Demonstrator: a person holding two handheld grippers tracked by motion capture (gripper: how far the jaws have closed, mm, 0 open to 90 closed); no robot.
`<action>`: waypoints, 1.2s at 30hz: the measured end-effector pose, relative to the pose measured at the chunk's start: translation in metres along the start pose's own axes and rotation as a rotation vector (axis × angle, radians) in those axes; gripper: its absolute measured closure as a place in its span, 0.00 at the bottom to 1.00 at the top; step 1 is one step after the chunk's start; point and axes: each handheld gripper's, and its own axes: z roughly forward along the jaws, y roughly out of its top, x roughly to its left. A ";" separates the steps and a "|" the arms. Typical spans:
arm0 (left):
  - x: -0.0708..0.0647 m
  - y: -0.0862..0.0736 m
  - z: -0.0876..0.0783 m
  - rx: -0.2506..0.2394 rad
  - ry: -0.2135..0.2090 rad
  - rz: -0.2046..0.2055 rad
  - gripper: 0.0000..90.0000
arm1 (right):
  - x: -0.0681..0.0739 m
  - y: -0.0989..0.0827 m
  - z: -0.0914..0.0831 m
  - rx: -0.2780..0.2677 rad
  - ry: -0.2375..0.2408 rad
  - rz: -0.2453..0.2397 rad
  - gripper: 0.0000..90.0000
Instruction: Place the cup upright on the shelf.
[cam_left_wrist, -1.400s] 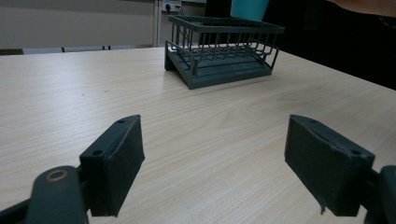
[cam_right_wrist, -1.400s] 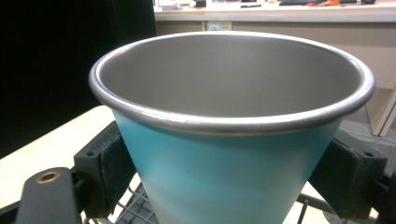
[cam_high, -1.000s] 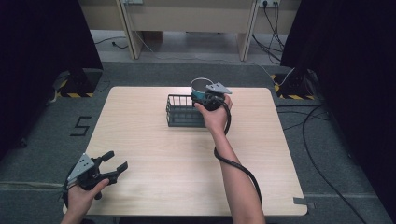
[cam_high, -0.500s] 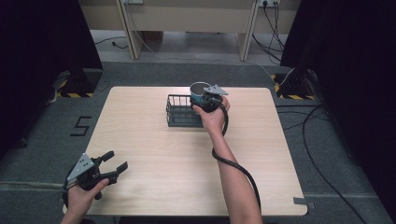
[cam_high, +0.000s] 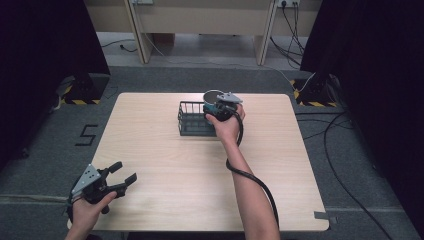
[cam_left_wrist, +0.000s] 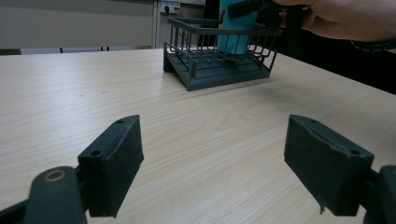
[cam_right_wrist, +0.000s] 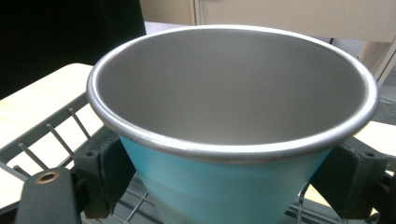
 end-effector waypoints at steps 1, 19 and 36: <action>0.000 0.000 0.000 0.000 0.000 0.000 0.21 | 0.000 0.000 0.000 0.001 0.000 -0.001 0.19; 0.000 0.000 0.000 0.003 0.000 0.000 0.21 | 0.004 -0.002 -0.001 0.011 0.003 0.005 0.16; 0.000 0.000 0.000 0.002 0.002 0.000 0.21 | 0.007 -0.006 -0.015 -0.002 0.002 0.033 0.16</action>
